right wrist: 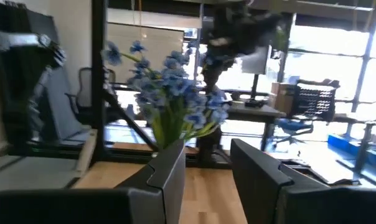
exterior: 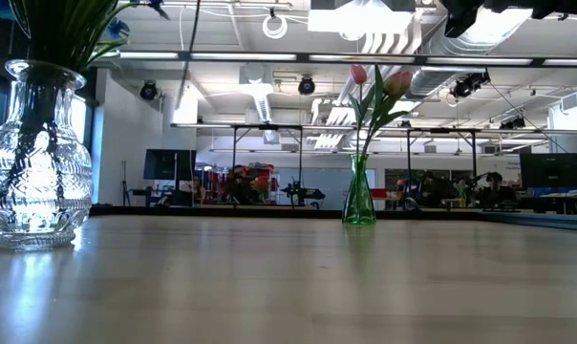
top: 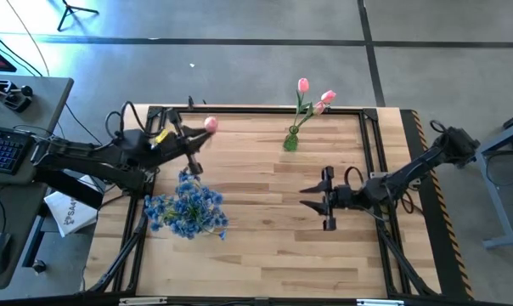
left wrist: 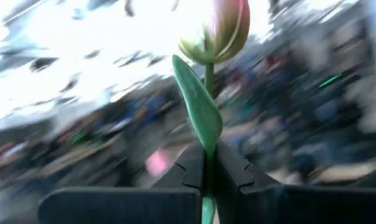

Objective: Sort flowers into vase by color
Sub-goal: Put the pink flower into the green vase

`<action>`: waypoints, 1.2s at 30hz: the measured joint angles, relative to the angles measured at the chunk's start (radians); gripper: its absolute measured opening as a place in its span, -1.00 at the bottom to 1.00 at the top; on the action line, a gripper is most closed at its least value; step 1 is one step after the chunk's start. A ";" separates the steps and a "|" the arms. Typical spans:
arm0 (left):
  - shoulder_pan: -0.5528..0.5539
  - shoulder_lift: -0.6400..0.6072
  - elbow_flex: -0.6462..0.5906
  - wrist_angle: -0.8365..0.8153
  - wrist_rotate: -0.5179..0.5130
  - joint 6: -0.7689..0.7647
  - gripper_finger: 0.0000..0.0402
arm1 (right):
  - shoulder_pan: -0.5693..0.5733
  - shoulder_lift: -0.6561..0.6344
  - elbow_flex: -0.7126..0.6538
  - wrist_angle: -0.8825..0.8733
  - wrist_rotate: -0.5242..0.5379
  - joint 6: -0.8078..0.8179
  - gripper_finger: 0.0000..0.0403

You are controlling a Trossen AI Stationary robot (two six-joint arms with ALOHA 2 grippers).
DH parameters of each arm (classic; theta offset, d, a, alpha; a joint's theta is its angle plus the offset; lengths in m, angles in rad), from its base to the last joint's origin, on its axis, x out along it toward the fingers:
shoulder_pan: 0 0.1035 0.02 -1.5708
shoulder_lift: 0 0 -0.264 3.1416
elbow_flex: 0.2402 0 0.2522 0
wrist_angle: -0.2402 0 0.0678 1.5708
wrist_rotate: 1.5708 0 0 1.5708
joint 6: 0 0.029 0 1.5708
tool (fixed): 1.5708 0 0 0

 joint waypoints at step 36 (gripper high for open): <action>0.108 0.479 0.044 0.426 0.393 -0.230 -0.99 | -0.399 0.360 0.646 -0.509 -0.257 -0.098 -0.18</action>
